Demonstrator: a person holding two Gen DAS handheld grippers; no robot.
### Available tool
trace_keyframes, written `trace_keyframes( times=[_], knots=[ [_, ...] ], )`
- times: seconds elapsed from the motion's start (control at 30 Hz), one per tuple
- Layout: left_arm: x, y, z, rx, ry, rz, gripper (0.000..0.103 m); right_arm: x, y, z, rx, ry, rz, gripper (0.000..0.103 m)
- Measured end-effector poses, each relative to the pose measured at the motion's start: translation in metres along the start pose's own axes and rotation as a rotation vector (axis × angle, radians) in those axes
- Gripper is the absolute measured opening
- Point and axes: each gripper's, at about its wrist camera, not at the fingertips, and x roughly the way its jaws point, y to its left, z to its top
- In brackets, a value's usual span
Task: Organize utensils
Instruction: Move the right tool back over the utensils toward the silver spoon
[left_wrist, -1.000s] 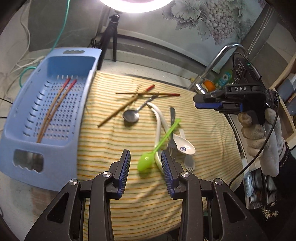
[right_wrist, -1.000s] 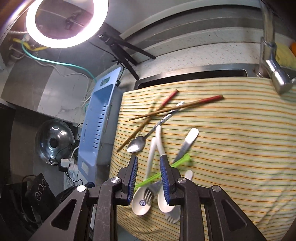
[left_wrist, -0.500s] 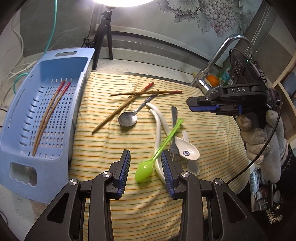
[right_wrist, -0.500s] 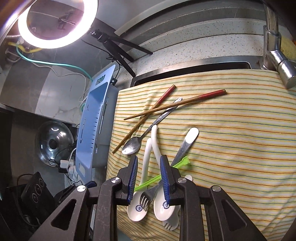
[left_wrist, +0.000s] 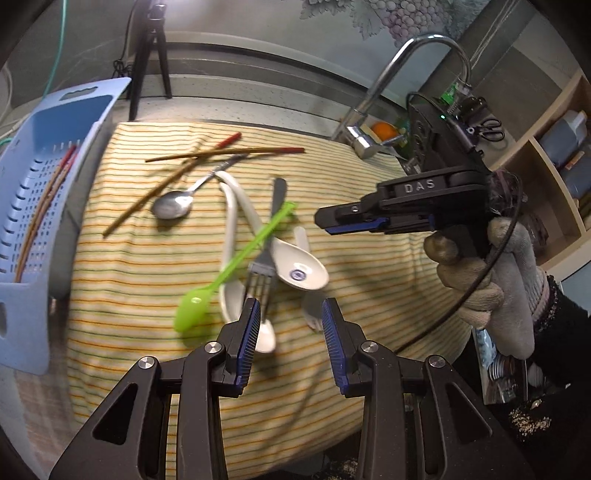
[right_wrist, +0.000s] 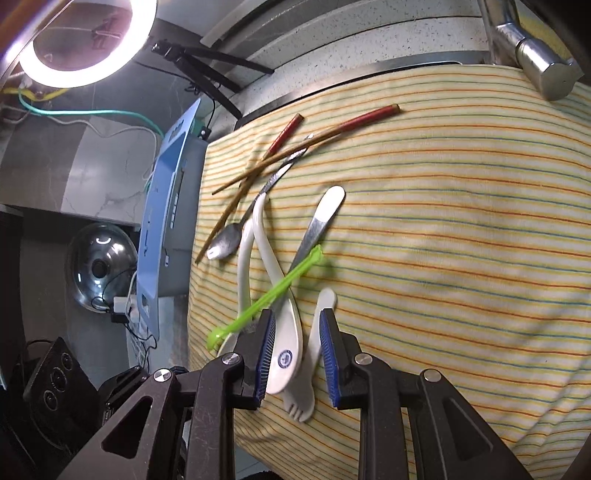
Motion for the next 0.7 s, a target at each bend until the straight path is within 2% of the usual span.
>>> trace_keyframes(
  times=[0.1, 0.27, 0.4, 0.57, 0.7],
  knots=[
    [0.005, -0.011, -0.006, -0.017, -0.002, -0.014, 0.033, 0.002, -0.003, -0.001, -0.014, 0.025, -0.001, 0.022],
    [0.021, -0.028, -0.016, -0.066, -0.011, 0.005, 0.033, 0.002, -0.010, 0.000, -0.029, 0.061, -0.006, 0.022],
    [0.019, -0.032, -0.023, -0.124, -0.042, 0.028, 0.033, -0.003, -0.011, 0.000, -0.047, 0.076, 0.010, 0.022],
    [0.006, -0.022, -0.022, -0.157, -0.068, 0.094, 0.033, 0.000, -0.010, 0.002, -0.044, 0.091, 0.027, 0.022],
    [-0.007, -0.001, -0.011, -0.146, -0.079, 0.133, 0.033, 0.000, -0.005, 0.011, -0.007, 0.059, 0.054, 0.022]
  ],
)
